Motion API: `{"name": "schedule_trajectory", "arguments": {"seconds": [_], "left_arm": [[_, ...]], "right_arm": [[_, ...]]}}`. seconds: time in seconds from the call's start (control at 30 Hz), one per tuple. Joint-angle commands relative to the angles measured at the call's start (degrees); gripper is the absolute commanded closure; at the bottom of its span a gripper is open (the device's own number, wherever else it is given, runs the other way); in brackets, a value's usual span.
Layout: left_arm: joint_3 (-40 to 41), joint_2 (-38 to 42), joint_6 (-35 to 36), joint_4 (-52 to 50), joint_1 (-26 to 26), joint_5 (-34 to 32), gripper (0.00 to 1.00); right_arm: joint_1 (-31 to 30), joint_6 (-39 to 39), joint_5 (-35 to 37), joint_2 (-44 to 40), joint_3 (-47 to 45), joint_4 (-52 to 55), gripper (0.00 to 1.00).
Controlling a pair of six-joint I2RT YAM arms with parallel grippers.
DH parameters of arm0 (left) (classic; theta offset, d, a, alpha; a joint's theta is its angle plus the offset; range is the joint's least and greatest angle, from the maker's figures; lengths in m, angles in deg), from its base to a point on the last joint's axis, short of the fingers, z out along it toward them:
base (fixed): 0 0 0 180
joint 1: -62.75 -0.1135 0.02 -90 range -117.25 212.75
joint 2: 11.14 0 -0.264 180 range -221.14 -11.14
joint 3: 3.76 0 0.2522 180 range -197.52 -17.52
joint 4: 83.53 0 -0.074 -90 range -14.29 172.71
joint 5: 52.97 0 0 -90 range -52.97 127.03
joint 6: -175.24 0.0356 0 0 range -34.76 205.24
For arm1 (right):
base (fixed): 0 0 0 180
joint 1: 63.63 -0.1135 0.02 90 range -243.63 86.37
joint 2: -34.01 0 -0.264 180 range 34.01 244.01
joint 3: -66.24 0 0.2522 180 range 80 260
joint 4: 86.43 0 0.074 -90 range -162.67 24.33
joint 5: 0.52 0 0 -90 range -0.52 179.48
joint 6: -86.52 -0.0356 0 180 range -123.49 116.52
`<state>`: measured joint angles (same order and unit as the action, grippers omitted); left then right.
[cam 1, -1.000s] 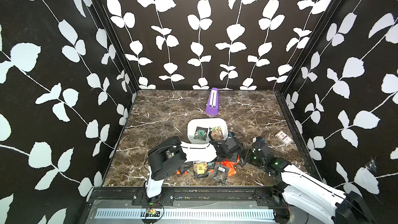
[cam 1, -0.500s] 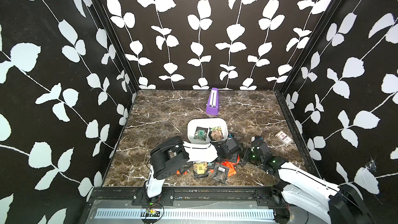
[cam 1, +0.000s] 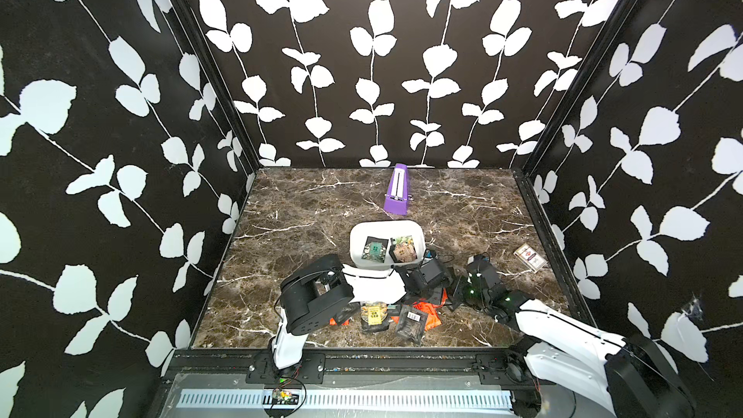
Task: Put the tea bags into the storage box
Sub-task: Pick up the tea bag from the center of the board.
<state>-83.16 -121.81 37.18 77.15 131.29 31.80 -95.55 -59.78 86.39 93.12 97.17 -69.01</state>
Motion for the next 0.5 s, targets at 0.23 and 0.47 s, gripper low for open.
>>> {"name": "schedule_trajectory", "arguments": {"seconds": [0.23, 0.47], "left_arm": [[1.7, -0.2, -0.6, -0.7, 0.0, 0.1, 1.0], [1.4, -0.4, -0.6, -0.4, 0.0, 0.2, 1.0]], "right_arm": [[0.2, -0.2, -4.0, 1.4, -2.2, -3.2, 0.7], [0.2, -1.3, -5.8, 1.6, -3.3, -5.7, 0.73]]}}
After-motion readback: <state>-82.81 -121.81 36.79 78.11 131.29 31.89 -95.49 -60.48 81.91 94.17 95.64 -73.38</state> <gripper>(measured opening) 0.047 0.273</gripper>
